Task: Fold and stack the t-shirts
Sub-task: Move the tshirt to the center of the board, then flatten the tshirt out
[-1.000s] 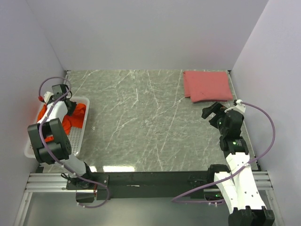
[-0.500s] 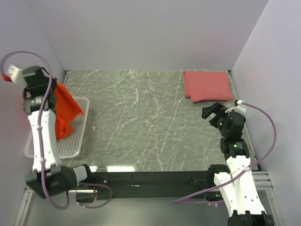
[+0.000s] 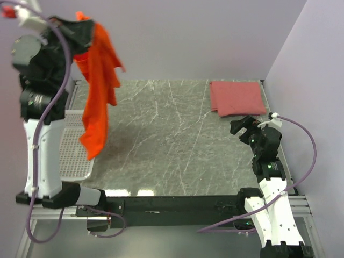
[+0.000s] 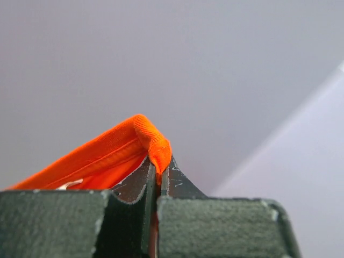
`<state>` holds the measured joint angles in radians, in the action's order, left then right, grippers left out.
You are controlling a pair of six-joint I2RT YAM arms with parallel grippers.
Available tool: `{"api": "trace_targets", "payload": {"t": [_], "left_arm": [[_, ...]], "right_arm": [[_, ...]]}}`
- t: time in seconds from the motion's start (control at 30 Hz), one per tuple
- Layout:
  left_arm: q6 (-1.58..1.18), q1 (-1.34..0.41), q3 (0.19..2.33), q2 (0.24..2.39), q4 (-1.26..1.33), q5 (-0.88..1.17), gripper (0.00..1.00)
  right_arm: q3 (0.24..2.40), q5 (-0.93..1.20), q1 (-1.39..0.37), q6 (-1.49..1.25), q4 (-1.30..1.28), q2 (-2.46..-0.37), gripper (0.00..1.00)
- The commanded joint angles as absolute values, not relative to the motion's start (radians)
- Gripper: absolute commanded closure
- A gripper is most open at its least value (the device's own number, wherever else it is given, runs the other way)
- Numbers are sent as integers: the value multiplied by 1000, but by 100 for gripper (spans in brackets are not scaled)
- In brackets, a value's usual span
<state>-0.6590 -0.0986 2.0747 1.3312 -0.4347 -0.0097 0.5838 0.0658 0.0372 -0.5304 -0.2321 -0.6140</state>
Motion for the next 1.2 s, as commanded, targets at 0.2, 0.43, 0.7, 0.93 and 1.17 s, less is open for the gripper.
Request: {"api": "trace_targets", "payload": {"t": [0.2, 0.43, 0.7, 0.93, 1.17], "left_arm": [[-595, -397, 2283, 1517, -238, 321, 99], [-643, -453, 2050, 1458, -109, 376, 99], [-656, -453, 1410, 1264, -124, 303, 99], [-764, -451, 936, 1198, -213, 107, 99], [-767, -449, 833, 1161, -297, 48, 99]], "right_arm": [[643, 55, 37, -505, -216, -594, 2], [634, 67, 38, -509, -207, -610, 2], [626, 194, 37, -483, -146, -701, 2], [779, 91, -254, -382, -245, -1016, 3], [925, 65, -405, -414, -255, -1383, 8]]}}
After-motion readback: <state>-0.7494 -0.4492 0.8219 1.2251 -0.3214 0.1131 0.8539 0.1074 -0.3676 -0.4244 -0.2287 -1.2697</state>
